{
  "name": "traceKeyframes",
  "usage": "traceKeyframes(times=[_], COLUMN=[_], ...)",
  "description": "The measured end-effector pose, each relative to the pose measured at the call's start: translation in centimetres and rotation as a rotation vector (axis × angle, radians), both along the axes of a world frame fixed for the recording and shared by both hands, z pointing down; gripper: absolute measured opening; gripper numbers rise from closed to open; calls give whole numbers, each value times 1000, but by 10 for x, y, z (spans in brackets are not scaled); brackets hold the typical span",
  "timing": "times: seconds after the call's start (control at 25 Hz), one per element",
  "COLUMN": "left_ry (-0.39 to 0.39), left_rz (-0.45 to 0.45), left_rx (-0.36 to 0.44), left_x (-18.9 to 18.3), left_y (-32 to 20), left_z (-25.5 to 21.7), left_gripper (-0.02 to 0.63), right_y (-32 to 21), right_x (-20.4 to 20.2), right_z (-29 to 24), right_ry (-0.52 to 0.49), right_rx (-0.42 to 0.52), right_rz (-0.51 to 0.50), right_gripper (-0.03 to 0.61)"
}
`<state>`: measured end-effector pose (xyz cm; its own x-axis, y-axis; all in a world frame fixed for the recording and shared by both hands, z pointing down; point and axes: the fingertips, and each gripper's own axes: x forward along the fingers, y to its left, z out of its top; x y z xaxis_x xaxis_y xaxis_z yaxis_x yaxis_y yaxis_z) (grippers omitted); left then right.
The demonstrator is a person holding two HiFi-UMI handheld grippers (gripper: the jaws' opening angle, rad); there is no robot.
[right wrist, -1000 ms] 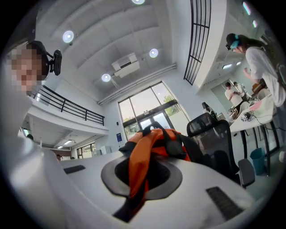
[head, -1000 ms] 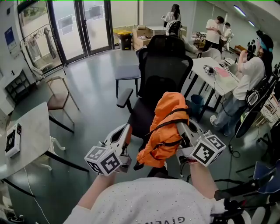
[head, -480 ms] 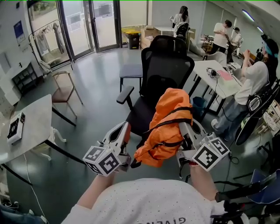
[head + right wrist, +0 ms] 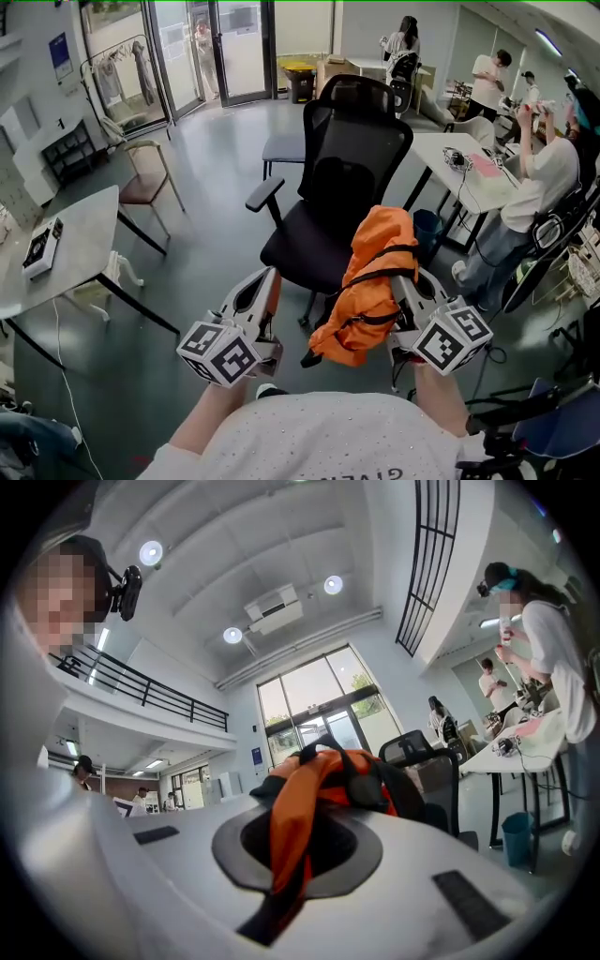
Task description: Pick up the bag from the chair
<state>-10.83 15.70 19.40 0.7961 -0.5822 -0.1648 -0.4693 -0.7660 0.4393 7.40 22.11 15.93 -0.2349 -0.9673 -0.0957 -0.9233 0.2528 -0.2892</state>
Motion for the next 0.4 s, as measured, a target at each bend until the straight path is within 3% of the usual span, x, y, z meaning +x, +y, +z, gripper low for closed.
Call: traceKeyframes(times=[0.4], left_ry=[-27], left_rz=[-35], left_rx=[-4], left_x=[30], left_y=[72], left_z=[19], left_gripper=[6], right_y=[62], right_x=[41], right_z=[28], right_ry=[14], right_rx=[-17], right_rz=[7], right_gripper=[5])
